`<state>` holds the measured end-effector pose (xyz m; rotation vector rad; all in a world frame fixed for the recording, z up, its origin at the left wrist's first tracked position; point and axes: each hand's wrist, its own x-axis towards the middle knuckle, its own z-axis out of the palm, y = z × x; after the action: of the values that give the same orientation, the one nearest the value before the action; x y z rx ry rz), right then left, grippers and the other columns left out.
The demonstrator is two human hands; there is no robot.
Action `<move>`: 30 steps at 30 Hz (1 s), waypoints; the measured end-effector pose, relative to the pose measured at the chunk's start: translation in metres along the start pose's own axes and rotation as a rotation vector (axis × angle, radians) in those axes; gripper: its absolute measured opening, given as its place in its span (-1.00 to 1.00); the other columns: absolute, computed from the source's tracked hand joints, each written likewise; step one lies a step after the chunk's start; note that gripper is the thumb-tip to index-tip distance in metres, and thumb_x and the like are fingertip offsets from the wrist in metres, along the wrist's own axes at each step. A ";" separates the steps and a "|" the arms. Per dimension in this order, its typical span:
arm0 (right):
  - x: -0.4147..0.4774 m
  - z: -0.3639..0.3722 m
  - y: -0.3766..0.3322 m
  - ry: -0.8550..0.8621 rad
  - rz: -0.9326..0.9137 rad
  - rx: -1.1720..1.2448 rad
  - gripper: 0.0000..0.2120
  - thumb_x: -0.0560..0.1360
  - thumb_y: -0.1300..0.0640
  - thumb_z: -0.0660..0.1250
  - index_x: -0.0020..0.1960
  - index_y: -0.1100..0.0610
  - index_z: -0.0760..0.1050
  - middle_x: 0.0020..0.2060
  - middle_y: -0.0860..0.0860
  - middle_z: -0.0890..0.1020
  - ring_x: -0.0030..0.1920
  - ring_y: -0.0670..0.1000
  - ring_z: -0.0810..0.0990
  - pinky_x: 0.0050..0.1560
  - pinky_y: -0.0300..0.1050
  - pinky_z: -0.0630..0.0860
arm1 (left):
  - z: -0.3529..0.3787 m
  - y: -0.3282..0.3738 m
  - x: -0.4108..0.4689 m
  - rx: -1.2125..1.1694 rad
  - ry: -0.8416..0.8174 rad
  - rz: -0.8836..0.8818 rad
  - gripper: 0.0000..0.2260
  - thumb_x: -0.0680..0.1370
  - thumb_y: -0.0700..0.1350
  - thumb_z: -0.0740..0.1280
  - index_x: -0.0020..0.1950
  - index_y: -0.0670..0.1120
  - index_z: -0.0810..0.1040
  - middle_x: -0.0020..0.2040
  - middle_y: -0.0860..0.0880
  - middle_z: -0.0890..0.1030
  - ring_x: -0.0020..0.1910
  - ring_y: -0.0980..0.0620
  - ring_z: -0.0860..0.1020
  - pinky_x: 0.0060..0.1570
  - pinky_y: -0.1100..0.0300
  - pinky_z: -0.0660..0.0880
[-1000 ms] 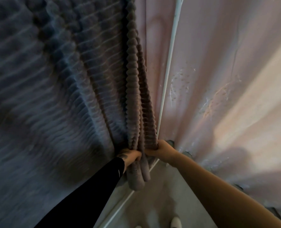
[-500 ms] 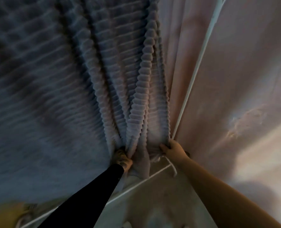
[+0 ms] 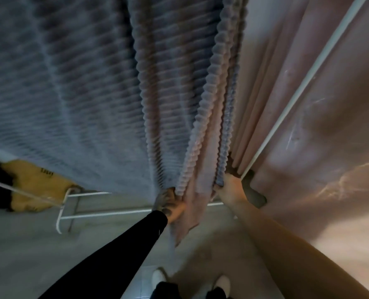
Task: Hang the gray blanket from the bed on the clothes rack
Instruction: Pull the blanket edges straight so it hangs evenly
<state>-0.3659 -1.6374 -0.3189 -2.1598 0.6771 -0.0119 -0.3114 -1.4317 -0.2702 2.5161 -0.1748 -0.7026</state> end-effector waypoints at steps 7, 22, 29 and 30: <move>-0.007 0.008 0.014 -0.057 0.033 -0.140 -0.73 0.52 0.34 0.35 0.19 0.30 0.66 0.00 0.22 0.64 0.13 0.33 0.66 0.12 0.11 0.62 | 0.009 0.018 -0.025 -0.051 -0.035 0.198 -0.76 0.37 -0.07 0.41 0.00 -0.11 0.58 -0.11 -0.06 0.65 -0.04 -0.17 0.64 -0.11 0.10 0.54; -0.026 -0.006 0.055 -0.261 0.221 -0.105 -0.70 0.37 0.16 0.55 0.09 0.19 0.73 0.01 0.17 0.77 0.11 0.17 0.73 0.06 -0.03 0.65 | 0.000 0.068 -0.015 -0.178 0.099 0.336 -0.70 0.45 -0.19 0.39 0.18 -0.11 0.52 -0.01 -0.12 0.63 0.01 -0.19 0.61 0.01 -0.02 0.57; -0.014 -0.016 0.032 -0.276 0.154 -0.060 -0.89 0.45 0.18 0.46 -0.04 0.19 0.68 -0.05 0.16 0.73 0.12 0.20 0.70 -0.10 -0.11 0.47 | -0.052 0.083 0.017 -0.097 0.152 0.309 -0.59 0.43 -0.20 0.46 0.27 -0.03 0.56 0.03 -0.02 0.65 0.06 -0.10 0.63 0.04 0.19 0.51; -0.014 -0.016 0.032 -0.283 0.160 -0.061 -0.81 0.47 0.18 0.46 0.04 0.23 0.69 0.01 0.19 0.74 0.14 0.20 0.69 -0.05 -0.08 0.51 | -0.053 0.083 0.016 -0.092 0.148 0.303 -0.59 0.42 -0.20 0.47 0.26 -0.04 0.57 0.01 -0.01 0.65 0.05 -0.09 0.64 0.01 0.21 0.49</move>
<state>-0.3968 -1.6582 -0.3289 -2.1042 0.6880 0.3969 -0.2692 -1.4833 -0.1965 2.3713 -0.4492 -0.3922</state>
